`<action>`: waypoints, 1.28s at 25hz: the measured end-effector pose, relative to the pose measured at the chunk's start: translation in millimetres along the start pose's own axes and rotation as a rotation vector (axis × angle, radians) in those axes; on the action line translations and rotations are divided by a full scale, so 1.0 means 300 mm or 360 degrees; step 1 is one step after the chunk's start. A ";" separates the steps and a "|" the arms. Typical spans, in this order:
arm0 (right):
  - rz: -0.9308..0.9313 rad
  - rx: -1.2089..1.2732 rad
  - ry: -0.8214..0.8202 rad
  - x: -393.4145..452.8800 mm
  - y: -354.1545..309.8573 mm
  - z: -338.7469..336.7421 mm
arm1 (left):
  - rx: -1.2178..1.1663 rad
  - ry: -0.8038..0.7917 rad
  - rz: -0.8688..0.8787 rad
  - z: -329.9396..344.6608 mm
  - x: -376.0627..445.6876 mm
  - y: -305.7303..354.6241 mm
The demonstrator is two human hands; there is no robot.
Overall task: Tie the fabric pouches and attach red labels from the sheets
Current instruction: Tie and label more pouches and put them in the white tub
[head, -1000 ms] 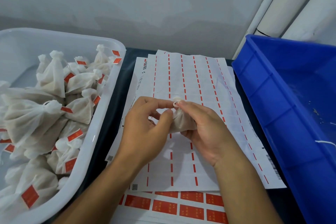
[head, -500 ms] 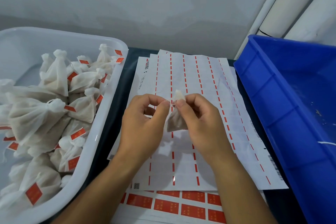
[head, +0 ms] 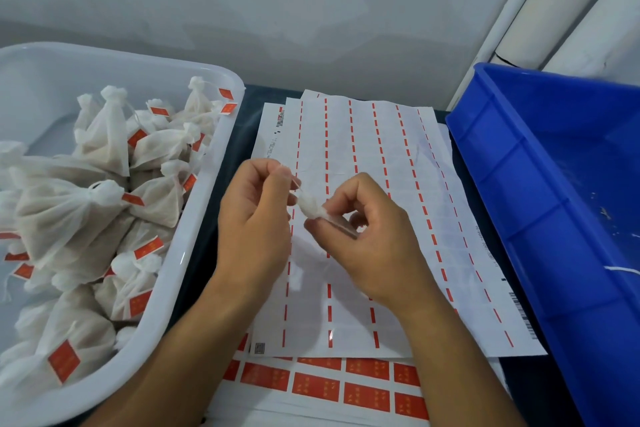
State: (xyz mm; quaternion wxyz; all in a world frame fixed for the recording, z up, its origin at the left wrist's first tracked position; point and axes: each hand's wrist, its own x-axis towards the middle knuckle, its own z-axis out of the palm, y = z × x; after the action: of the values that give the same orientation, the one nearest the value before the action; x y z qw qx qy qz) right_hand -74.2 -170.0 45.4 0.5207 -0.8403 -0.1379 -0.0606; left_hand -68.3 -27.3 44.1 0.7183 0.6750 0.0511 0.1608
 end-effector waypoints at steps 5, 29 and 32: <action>0.0010 -0.0038 0.0022 0.008 0.009 -0.022 | 0.0039 0.0132 0.0110 0.005 -0.006 0.008; 0.0530 -0.0277 0.0600 0.045 0.151 -0.089 | 0.1496 -0.0262 -0.0061 -0.065 0.035 -0.085; 0.0568 -0.0234 0.0549 0.040 0.154 -0.075 | 0.0876 -0.0249 -0.0344 -0.045 0.035 -0.047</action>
State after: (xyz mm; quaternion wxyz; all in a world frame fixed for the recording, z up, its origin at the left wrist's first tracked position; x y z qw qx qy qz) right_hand -48.4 -207.5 18.9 0.4765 -0.8642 0.1081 -0.1200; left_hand -60.0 -11.7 30.5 0.5232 0.8451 0.1088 0.0111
